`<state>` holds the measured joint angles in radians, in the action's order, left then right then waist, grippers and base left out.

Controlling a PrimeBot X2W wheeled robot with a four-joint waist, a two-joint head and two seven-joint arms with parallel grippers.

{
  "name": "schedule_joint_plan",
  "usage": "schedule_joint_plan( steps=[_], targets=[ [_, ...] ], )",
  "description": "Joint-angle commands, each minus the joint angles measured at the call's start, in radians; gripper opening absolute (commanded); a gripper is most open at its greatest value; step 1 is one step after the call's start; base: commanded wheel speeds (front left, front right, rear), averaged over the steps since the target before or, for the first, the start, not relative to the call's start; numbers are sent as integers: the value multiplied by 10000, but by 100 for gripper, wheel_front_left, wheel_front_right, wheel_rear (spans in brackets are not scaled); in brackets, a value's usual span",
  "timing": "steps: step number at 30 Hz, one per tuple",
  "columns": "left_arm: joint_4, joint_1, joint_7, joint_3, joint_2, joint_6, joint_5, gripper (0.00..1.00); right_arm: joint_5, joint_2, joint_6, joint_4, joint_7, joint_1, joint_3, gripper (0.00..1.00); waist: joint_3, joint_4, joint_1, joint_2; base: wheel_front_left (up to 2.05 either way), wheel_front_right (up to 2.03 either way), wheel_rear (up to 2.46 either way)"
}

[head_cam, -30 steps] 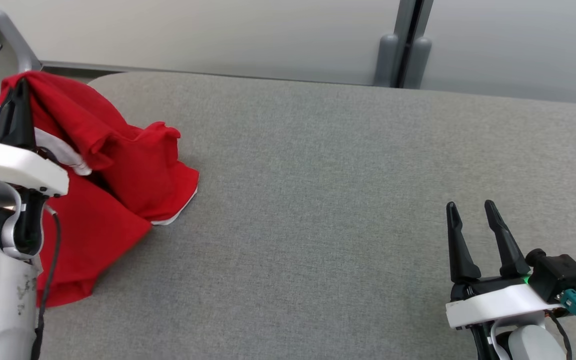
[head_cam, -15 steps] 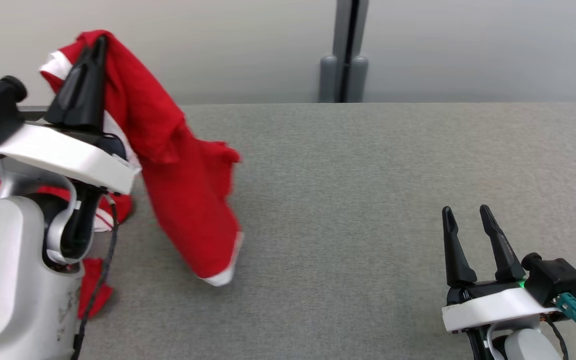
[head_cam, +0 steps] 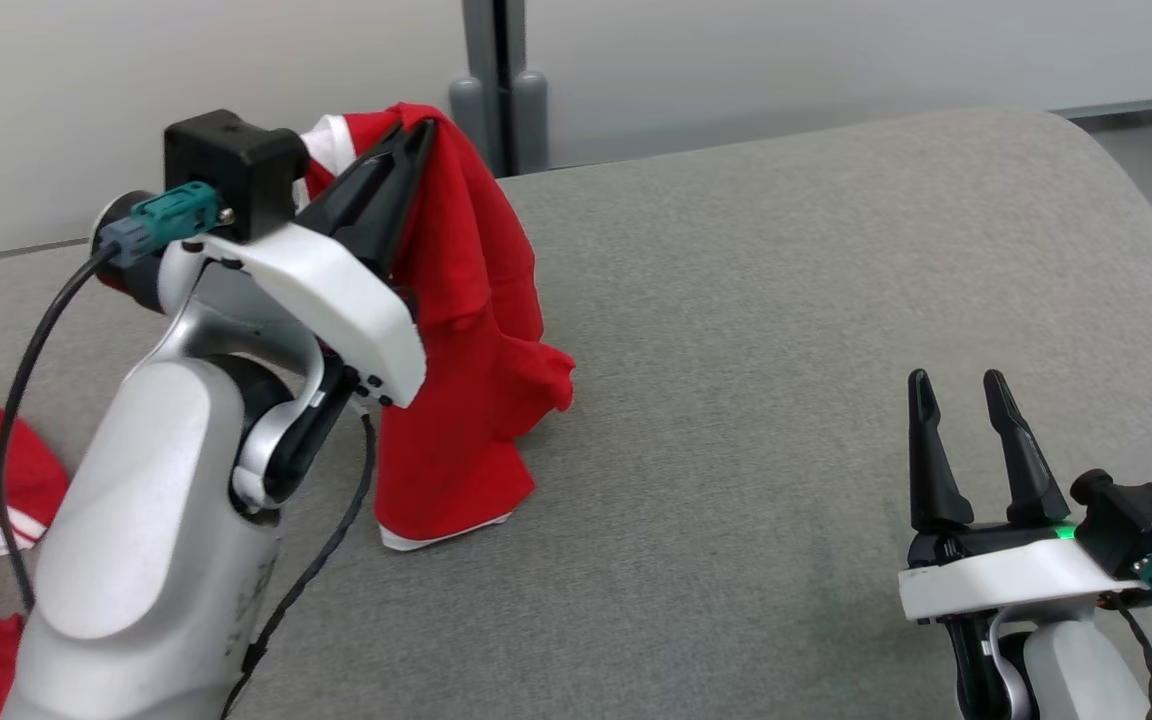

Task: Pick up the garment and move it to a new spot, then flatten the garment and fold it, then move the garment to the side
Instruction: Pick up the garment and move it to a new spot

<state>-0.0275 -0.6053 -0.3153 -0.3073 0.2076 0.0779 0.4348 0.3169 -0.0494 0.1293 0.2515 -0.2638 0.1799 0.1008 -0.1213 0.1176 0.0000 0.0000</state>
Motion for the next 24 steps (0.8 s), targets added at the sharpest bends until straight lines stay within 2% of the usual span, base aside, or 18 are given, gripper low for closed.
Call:
schedule_joint_plan(
  steps=[1,9,10,11,12,13,19,24],
  targets=[
    [-123,-205,26,-52,-101,11,16,0,80,-19,27,-22,-13,134,-4,100,-368,710,0,0,0,0,0],
    [-1964,-1488,396,-803,-1108,43,-30,0,692,-18,26,-21,-15,480,391,100,-1116,2437,0,0,0,0,0],
    [-2480,-1848,549,-926,-1289,20,109,15,844,-17,27,6,-13,505,498,100,-1233,2759,0,0,0,0,0],
    [-2742,-2045,670,-952,-1352,-87,132,47,898,-16,26,24,-13,515,559,100,-1281,2891,0,0,0,0,0],
    [-3015,-2268,849,-1025,-1383,-147,60,96,935,-15,26,40,-13,526,618,100,-1311,2999,0,0,0,0,0],
    [-3299,-2451,1020,-1076,-1412,-214,17,100,938,-12,26,55,-15,533,645,100,-1325,3085,0,0,0,0,0],
    [-4838,-3428,2043,-1298,-1497,-370,-165,100,1002,-16,26,80,-13,495,612,100,-1291,3235,0,0,0,0,0],
    [-5695,-3592,2753,-1097,-1337,-263,-52,100,826,-14,27,53,-13,368,411,100,-1144,2729,0,0,0,0,0]
  ],
)
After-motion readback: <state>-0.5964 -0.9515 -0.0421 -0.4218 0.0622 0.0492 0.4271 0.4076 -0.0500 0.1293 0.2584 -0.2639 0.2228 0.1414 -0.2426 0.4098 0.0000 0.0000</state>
